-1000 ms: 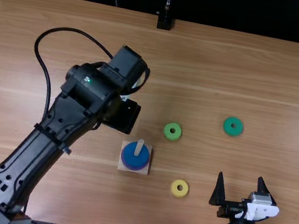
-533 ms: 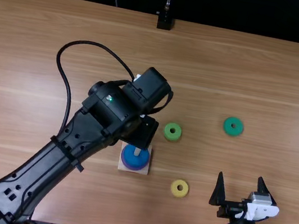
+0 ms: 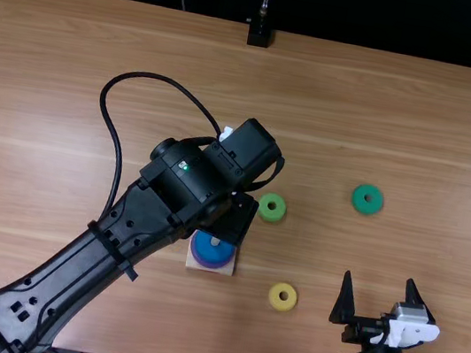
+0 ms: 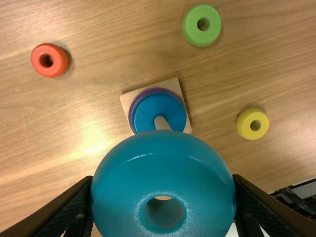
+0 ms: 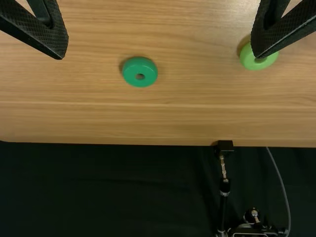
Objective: Build the Hanoi tower: stack the rings onto the peg from bottom to top in this color order: purple, dark blue, light blue, dark green, light green, yellow, orange.
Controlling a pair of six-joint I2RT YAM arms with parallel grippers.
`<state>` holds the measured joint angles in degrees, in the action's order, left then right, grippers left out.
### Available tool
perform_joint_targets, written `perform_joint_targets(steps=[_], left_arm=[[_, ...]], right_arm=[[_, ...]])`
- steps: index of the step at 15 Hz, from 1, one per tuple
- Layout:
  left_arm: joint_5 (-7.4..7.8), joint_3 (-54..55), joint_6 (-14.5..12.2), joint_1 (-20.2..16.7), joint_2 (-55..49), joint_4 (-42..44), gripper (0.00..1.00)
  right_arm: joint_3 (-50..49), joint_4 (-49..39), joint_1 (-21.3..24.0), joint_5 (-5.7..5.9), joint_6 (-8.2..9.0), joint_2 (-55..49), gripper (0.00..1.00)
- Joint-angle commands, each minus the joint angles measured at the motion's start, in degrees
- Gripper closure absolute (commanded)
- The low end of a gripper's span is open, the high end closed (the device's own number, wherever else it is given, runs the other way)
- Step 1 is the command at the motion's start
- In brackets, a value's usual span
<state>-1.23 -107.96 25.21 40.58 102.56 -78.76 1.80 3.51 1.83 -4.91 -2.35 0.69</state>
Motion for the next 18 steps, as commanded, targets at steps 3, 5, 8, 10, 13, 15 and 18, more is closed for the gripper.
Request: perform_joint_targets(steps=[3, 5, 8, 10, 13, 15, 18], left_arm=[[-0.24, -0.93, 0.73, 1.17, -0.52, 0.08, 1.0], [-0.14, -0.76, 0.73, 1.61, -0.43, 0.08, 1.0], [-0.14, 0.12, 0.63, 1.7, 0.53, 0.71, 1.0], [-0.14, 0.74, 0.63, 1.61, 0.97, 0.61, 1.0], [-0.03, 1.88, 0.63, 1.79, 1.24, 0.82, 1.0], [-0.03, 1.97, 0.63, 1.79, 1.94, 0.82, 1.0], [-0.24, 1.88, 0.63, 1.79, 2.03, 0.82, 1.0]], right_arm=[[-0.75, -0.07, 0.46, -0.05, 0.03, -0.69, 0.0], [-0.75, -0.07, 0.46, -0.05, 0.03, -0.69, 0.0], [-0.75, -0.07, 0.46, -0.05, 0.03, -0.69, 0.0], [-0.75, -0.07, 0.46, -0.05, 0.03, -0.69, 0.0], [-0.75, -0.07, 0.46, -0.05, 0.03, -0.69, 0.0], [-0.75, -0.07, 0.46, -0.05, 0.03, -0.69, 0.0], [-0.75, -0.07, 0.46, -0.05, 0.03, -0.69, 0.0]])
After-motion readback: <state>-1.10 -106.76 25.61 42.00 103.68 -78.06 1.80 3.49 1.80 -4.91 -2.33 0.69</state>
